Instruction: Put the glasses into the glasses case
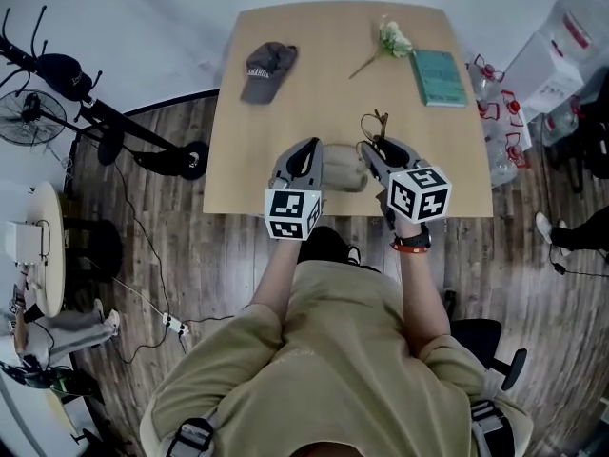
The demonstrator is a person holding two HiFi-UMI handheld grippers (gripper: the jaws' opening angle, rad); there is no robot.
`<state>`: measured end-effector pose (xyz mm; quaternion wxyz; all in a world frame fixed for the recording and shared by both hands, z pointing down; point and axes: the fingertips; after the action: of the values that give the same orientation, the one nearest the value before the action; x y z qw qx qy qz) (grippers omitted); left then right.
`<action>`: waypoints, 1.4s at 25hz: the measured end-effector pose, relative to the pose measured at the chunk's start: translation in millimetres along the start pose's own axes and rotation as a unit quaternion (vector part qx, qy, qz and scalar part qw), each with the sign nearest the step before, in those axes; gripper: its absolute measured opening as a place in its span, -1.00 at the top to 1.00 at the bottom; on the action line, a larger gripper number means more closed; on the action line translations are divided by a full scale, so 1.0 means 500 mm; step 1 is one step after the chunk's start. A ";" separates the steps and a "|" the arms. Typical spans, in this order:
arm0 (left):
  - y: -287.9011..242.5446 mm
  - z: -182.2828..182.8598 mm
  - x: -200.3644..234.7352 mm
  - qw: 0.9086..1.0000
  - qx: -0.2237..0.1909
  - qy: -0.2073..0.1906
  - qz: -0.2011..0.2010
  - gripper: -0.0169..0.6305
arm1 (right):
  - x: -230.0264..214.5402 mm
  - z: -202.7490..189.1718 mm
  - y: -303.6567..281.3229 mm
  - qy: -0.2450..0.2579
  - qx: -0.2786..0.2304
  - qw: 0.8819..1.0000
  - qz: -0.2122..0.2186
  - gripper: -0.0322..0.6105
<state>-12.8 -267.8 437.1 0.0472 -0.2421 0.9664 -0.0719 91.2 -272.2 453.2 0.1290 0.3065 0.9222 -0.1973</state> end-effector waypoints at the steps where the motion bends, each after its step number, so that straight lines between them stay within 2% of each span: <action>1: -0.001 -0.007 0.002 1.000 0.001 0.001 0.004 0.88 | -0.004 -0.005 -0.004 0.000 0.007 1.000 0.007 0.49; 5: -0.021 -0.028 0.008 1.000 0.011 0.004 0.008 0.88 | -0.021 -0.032 -0.028 0.007 0.051 0.998 0.034 0.50; 9: -0.031 -0.054 0.044 0.999 0.026 -0.008 0.018 0.88 | -0.058 -0.065 -0.067 0.037 0.100 0.994 0.005 0.50; 13: -0.067 -0.094 0.075 0.999 0.040 -0.011 0.012 0.88 | -0.074 -0.100 -0.114 0.010 0.139 0.989 0.044 0.50; 16: -0.087 -0.120 0.083 0.999 0.049 -0.009 -0.006 0.88 | -0.060 -0.142 -0.145 0.015 0.186 0.979 0.087 0.50; 19: -0.105 -0.140 0.092 0.998 0.056 -0.005 -0.020 0.88 | -0.049 -0.176 -0.176 0.025 0.234 0.963 0.131 0.50; 25: -0.115 -0.166 0.118 0.998 0.058 0.006 -0.025 0.88 | -0.036 -0.226 -0.219 0.058 0.328 0.925 0.184 0.50; 31: -0.110 -0.199 0.125 0.997 0.072 0.012 -0.026 0.88 | -0.045 -0.285 -0.235 0.107 0.422 0.873 0.219 0.50; 35: -0.110 -0.214 0.135 0.997 0.073 0.012 -0.026 0.88 | -0.061 -0.317 -0.251 0.151 0.474 0.837 0.226 0.50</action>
<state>-60.2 -335.6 547.8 0.0510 -0.2621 0.9524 -0.1468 19.2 -309.8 640.8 -0.1321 0.5565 0.6287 -0.5270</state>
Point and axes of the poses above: the fingertips, and each gripper's own axes: y backward along the fingers, x to its left, z out of its top, and after that the axes turned 3 degrees about -y, right-handed
